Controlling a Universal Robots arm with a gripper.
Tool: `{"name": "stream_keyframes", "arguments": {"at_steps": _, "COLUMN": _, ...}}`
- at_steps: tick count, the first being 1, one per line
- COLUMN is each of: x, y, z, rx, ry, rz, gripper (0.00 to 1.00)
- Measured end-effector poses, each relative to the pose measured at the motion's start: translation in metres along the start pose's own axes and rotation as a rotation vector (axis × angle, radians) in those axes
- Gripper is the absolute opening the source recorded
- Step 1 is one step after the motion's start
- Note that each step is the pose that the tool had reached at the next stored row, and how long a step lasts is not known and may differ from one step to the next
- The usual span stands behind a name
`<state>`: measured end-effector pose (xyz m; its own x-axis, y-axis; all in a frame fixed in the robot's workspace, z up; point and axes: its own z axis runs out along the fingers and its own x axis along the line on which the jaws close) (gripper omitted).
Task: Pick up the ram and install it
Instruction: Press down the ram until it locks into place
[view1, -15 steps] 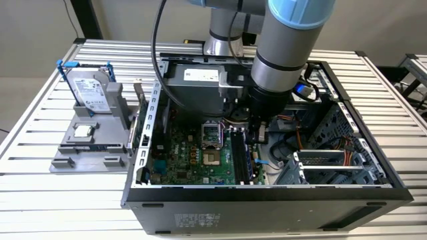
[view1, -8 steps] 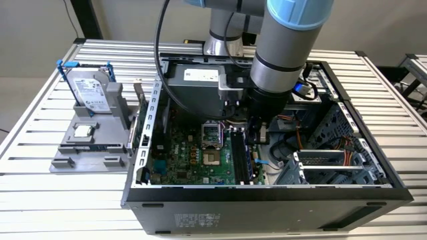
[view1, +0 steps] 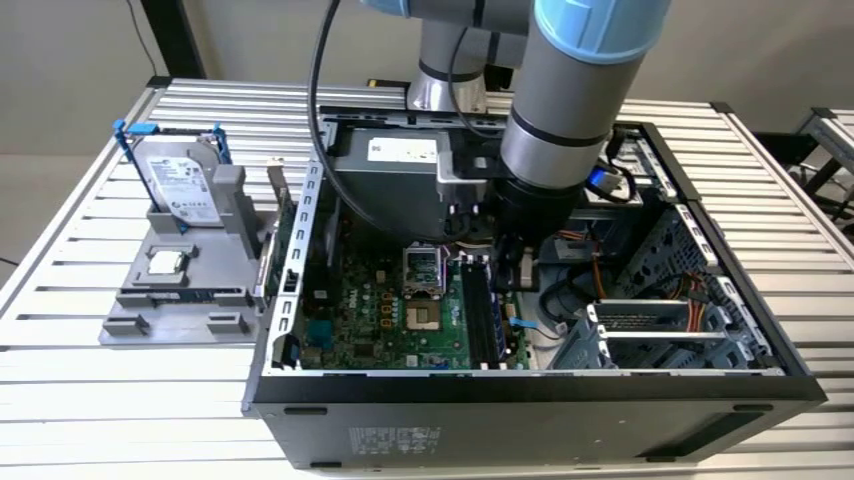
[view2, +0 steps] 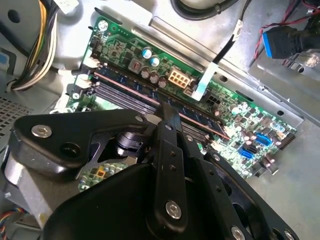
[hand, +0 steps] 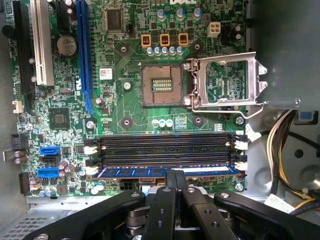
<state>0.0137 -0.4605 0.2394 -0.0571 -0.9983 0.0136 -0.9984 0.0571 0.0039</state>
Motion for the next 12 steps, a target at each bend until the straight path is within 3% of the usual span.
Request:
{"name": "stream_keyframes", "arguments": {"at_steps": 9, "x": 0.0034, "y": -0.0002, "z": 0.0042, "rx": -0.0008, "ry": 0.0, "rz": 0.0, "gripper": 0.0}}
{"name": "stream_keyframes", "arguments": {"at_steps": 12, "x": 0.0034, "y": -0.0003, "z": 0.0089, "rx": -0.0007, "ry": -0.0001, "rz": 0.0, "gripper": 0.0}}
